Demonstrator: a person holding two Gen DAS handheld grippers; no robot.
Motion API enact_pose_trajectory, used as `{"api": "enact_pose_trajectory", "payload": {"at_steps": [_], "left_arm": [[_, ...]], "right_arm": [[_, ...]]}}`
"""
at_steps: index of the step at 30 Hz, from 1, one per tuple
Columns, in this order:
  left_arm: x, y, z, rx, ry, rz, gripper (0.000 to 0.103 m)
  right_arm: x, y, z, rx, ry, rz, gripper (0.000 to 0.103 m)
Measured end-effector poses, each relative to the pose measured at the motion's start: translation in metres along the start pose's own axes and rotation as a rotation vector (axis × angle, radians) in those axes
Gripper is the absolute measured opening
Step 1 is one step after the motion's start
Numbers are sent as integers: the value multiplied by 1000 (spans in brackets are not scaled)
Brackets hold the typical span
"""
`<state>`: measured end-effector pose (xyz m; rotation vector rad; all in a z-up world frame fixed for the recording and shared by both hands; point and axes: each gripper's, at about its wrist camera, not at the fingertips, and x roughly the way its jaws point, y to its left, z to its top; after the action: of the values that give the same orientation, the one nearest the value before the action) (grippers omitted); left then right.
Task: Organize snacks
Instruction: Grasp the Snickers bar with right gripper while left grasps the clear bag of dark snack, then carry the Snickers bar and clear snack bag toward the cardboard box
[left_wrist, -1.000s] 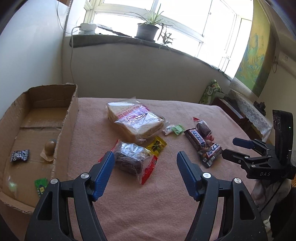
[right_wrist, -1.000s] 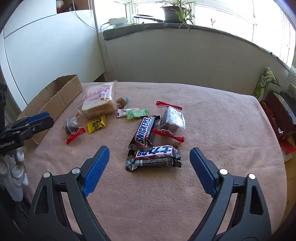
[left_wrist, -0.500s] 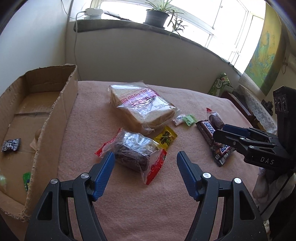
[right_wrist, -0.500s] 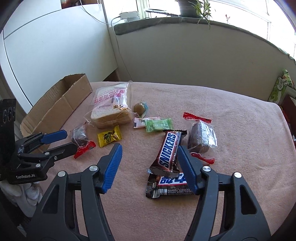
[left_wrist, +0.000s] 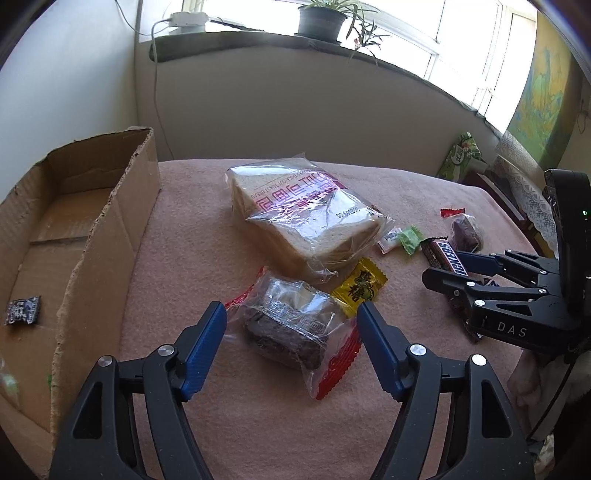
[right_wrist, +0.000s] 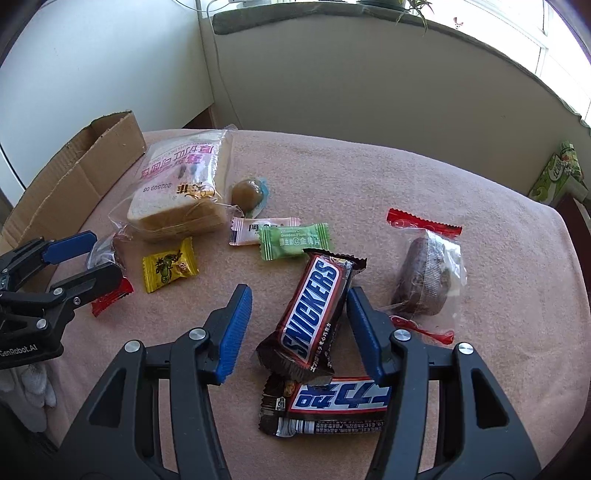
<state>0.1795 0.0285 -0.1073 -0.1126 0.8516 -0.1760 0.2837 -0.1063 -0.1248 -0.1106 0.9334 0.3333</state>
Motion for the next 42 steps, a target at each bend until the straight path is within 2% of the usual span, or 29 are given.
{"api": "enact_pose_trajectory", "payload": {"at_steps": [1, 9, 14, 18, 24, 32, 42], "left_arm": [[0, 1, 1, -6, 0, -1, 74], [8, 5, 3, -26, 19, 1, 81], [8, 6, 1, -24, 21, -13, 75], [3, -2, 0, 16, 6, -14, 58], [-1, -4, -2, 27, -6, -21, 49], [-12, -5, -1, 15, -27, -57, 46], [-48, 8, 13, -20, -138, -77, 46]], "right_arm": [[3, 0, 1, 2, 7, -6, 48], [7, -2, 3, 13, 11, -16, 39], [7, -2, 2, 13, 9, -25, 30], [4, -5, 0, 13, 6, -21, 29], [-1, -5, -3, 11, 0, -16, 29], [-14, -3, -7, 13, -27, -15, 29], [-40, 8, -1, 9, -87, 9, 29]]}}
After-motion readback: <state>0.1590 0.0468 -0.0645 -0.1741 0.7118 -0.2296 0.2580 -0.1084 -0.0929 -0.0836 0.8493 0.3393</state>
